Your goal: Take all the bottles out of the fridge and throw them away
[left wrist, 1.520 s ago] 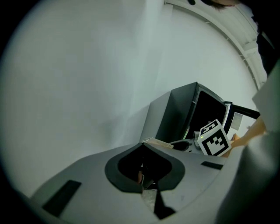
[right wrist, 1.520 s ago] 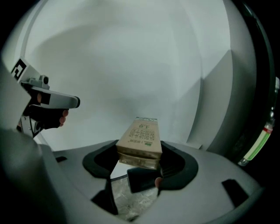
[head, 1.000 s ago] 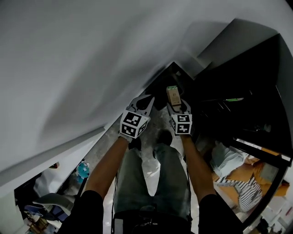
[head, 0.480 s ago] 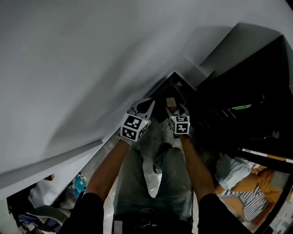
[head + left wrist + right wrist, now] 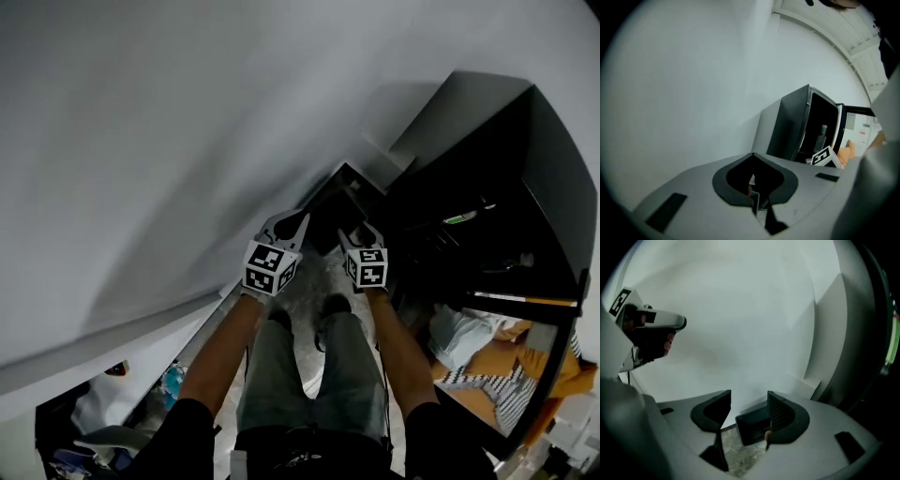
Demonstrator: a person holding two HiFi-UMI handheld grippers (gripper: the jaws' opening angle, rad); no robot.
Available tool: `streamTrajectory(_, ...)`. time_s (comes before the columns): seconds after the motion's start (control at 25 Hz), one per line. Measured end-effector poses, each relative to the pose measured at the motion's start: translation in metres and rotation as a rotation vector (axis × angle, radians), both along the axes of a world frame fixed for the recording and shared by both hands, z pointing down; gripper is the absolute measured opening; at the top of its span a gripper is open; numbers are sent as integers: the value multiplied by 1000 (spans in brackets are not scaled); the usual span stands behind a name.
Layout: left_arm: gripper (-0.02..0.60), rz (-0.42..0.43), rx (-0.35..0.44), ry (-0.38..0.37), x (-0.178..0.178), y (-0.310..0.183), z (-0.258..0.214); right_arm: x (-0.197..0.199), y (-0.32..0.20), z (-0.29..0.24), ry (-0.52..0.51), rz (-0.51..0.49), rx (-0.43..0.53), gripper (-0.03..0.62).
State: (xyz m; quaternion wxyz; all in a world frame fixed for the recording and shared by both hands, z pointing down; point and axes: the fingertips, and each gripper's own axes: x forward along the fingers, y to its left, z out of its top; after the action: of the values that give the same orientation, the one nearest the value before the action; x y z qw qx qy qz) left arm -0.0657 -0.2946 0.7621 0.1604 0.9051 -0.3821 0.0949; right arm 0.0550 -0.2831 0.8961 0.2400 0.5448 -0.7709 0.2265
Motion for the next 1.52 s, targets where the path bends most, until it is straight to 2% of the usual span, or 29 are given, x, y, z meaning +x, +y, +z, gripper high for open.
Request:
streamTrajectory(0.16,0,37,13,18,1,14,-85,-9,11,-115,-21,49,75,145)
streamTrajectory(0.4,0,87,32,47,-3,36,-197,-21,35,-266,-20,134,183,9)
streamTrajectory(0.56,0,112,52,66,-5,50,-255,-26,56,-335,-45,167,212,8)
streamTrajectory(0.68,0,157,66,68,7,61,-290,-21,73,-378,-54,194,239,8)
streamTrajectory(0.84,0,209,71,94,32,75,-318,-6,96,-415,-55,227,276,8)
streamTrajectory(1.0,0,283,88,100,75,97,-334,26,126,-437,-46,265,301,8)
streamTrajectory(1.52,0,523,107,86,236,194,-367,184,245,-477,-22,472,335,8)
